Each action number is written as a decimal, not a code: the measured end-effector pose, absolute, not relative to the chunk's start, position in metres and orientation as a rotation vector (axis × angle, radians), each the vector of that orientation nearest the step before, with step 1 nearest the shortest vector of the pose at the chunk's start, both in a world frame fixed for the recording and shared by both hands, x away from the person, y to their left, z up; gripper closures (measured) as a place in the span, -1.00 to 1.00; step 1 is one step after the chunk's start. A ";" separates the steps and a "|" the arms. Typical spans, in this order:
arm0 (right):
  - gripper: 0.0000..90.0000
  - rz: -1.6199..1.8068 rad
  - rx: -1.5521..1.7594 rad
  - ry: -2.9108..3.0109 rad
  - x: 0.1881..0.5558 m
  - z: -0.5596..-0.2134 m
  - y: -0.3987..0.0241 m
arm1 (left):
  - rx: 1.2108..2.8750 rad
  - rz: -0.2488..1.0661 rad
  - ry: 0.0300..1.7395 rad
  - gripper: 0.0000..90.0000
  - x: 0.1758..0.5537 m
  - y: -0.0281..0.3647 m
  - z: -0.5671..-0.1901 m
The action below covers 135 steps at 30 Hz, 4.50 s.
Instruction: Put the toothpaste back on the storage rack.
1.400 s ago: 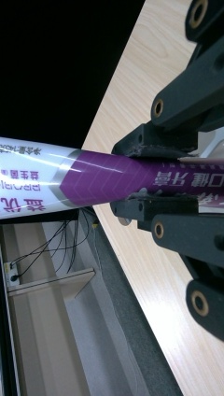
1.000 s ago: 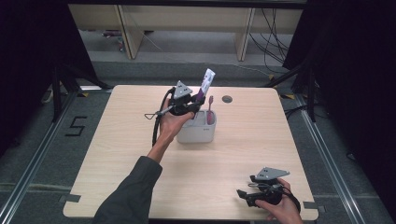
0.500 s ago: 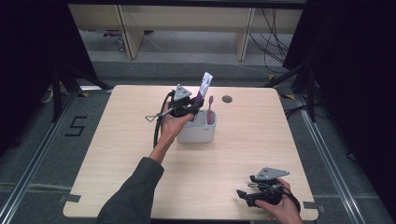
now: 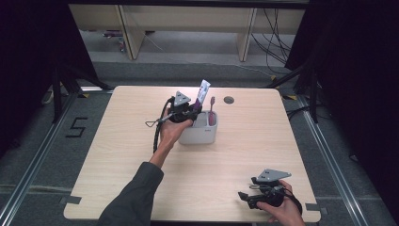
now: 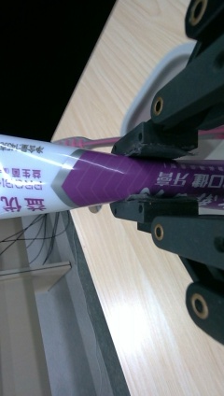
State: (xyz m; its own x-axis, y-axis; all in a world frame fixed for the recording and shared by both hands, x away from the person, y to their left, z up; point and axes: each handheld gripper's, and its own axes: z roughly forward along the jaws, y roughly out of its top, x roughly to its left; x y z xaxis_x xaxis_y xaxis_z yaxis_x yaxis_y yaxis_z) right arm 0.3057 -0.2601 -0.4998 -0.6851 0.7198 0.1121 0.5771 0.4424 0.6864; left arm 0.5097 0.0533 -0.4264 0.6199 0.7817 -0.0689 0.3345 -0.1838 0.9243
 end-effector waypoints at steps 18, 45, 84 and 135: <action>-0.51 1.092 1.141 2.473 0.306 -0.502 -0.259 | 1.962 0.572 0.892 0.45 0.499 0.051 -0.432; -0.51 1.076 1.142 2.471 0.307 -0.499 -0.262 | 1.863 0.522 0.955 -0.40 0.452 0.101 -0.379; -0.51 1.108 1.173 2.412 0.307 -0.497 -0.263 | 1.830 0.449 0.949 -0.52 0.398 0.155 -0.416; -0.51 1.160 1.164 2.389 0.307 -0.495 -0.263 | 1.892 0.410 0.922 -0.63 0.360 0.174 -0.470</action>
State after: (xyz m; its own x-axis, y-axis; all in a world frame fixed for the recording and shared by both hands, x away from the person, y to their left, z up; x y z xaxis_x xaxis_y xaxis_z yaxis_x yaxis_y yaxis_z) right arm 0.3075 -0.2633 -0.4952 -0.6531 0.7480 0.1185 0.5558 0.3671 0.7459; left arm 0.3597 0.1735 -0.4701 0.6586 0.7457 -0.1006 0.4244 -0.2577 0.8680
